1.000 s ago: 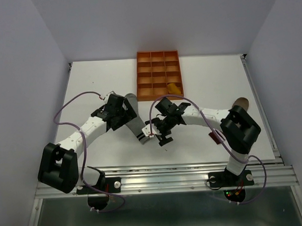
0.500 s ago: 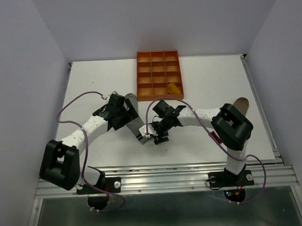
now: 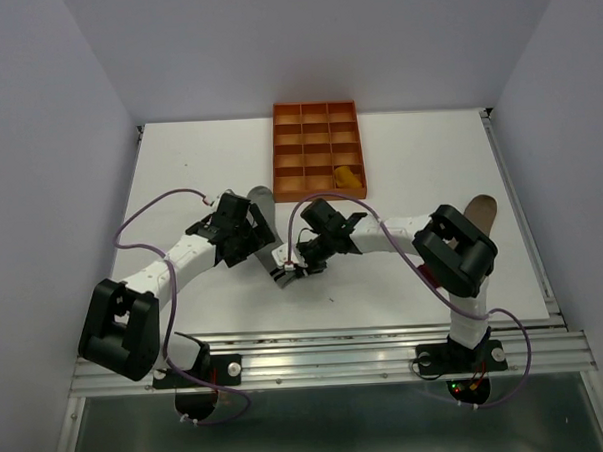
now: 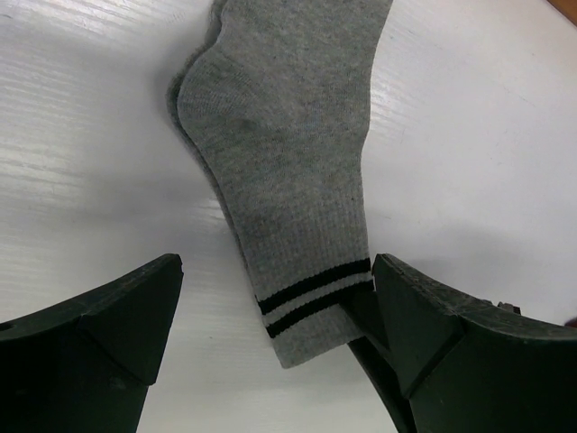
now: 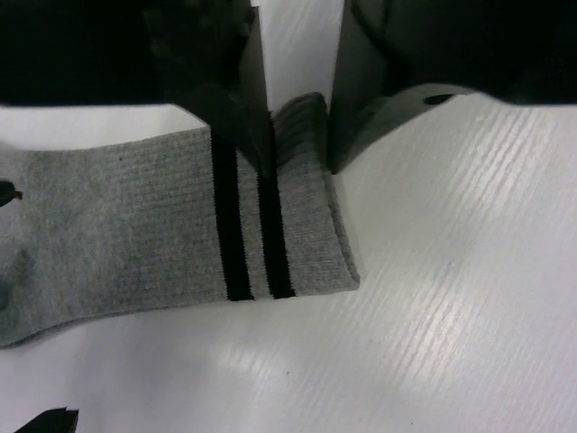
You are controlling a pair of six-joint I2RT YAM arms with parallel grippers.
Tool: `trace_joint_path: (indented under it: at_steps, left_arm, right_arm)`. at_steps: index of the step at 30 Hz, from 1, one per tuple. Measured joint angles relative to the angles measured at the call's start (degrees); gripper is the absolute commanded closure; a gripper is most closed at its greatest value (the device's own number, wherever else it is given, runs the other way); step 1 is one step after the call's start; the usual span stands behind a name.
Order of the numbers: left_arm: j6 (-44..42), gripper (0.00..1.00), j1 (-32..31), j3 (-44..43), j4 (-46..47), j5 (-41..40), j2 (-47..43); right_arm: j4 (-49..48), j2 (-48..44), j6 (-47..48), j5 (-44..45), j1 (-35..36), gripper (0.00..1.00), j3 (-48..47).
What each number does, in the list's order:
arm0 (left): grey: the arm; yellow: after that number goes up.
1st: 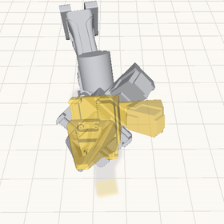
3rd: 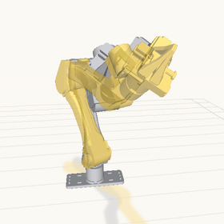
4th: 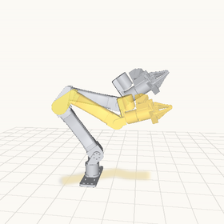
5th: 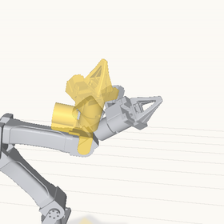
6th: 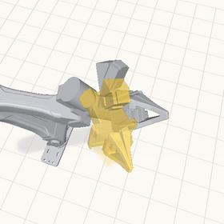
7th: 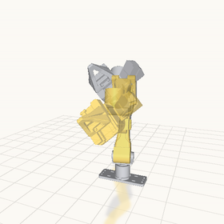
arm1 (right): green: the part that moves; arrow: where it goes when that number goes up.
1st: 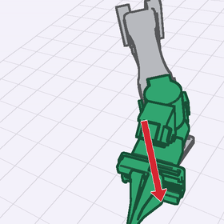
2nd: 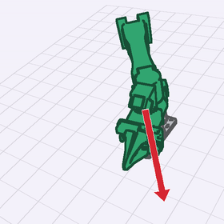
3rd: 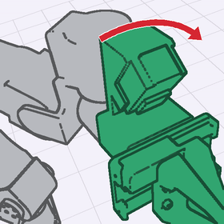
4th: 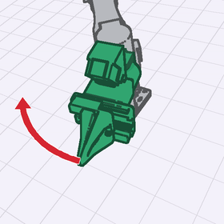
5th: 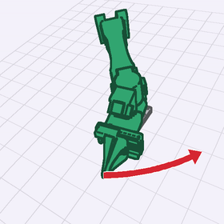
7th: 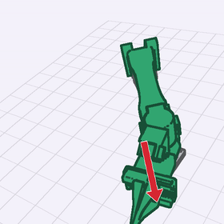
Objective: Roll the socks
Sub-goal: Roll the sock at the center of the board.
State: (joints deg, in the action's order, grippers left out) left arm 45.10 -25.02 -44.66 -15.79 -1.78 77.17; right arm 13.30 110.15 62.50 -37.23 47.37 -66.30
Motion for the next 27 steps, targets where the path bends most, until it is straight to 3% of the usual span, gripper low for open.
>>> trace_joint_path:
  at_steps: [3,7,11,15,27]
  left_arm:
    - [0.0,0.01,0.0,0.0,-0.4,-0.1,-0.2]
    - [0.0,0.01,0.0,0.0,-1.0,-0.2,-1.0]
    - [0.1,0.01,0.0,0.5,-1.1,0.0,-2.6]
    - [0.5,0.01,0.0,2.7,-0.5,1.1,-4.2]
    - [3.0,0.02,-2.9,10.0,0.3,5.3,-10.8]
  right_arm:
    - [-1.3,0.3,-0.2,0.4,0.0,0.86,0.0]
    - [-2.1,0.3,-1.4,1.9,0.1,0.94,0.0]
    - [1.5,0.3,-3.1,2.5,0.3,0.95,-1.6]
    - [10.0,0.3,-5.9,2.5,0.3,0.99,-4.3]
    - [33.4,1.9,-14.9,2.0,-0.2,0.99,-11.8]
